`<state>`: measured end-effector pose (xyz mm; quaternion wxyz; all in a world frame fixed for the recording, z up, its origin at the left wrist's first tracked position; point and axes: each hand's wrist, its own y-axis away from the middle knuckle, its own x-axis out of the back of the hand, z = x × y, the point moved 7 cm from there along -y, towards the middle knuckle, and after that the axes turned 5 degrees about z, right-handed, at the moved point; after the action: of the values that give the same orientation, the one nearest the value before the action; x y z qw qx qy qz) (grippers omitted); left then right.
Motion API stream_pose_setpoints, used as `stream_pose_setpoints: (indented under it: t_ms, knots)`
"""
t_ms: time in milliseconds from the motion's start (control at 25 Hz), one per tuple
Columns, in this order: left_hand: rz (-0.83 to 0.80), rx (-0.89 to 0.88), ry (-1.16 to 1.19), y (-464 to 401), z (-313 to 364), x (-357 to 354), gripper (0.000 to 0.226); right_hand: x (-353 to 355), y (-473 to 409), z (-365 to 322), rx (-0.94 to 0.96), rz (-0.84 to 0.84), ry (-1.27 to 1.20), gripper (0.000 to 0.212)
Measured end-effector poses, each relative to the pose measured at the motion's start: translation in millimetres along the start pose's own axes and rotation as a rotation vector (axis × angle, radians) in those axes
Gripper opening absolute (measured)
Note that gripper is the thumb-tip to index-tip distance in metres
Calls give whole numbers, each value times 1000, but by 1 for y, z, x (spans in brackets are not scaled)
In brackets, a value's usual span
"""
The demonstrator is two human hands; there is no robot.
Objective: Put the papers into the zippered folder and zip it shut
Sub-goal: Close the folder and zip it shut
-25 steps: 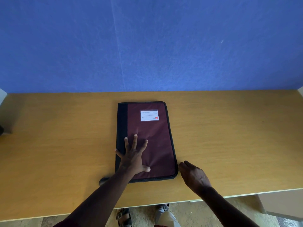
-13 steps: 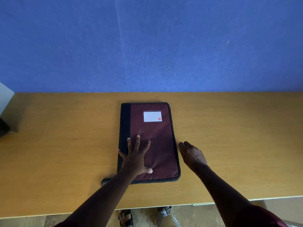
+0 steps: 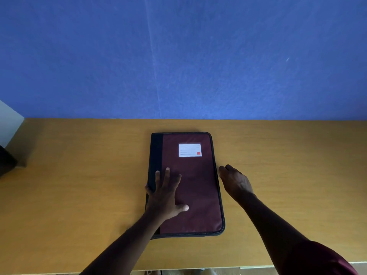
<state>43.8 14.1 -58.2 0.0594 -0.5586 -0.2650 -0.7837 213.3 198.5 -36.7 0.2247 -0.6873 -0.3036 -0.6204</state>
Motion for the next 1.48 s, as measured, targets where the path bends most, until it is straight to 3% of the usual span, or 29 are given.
stream_pose_setpoints:
  t_ms: [240,480,880,1240,1480]
  knots:
    - [-3,56,42,-35,-31,21,113,3,-27,2,-9,11,45,8]
    - [-61,77,100,-72,-45,44,127,8,-58,5,-24,-28,98,20]
    - [-113,57,89,-120,-49,70,131,20,-122,9,-29,-11,86,12]
    - [-112,65,163,-136,-56,69,146,22,-175,8,6,-52,87,23]
    - [-99,64,176,-139,-56,66,146,17,-197,17,-100,-66,-185,12]
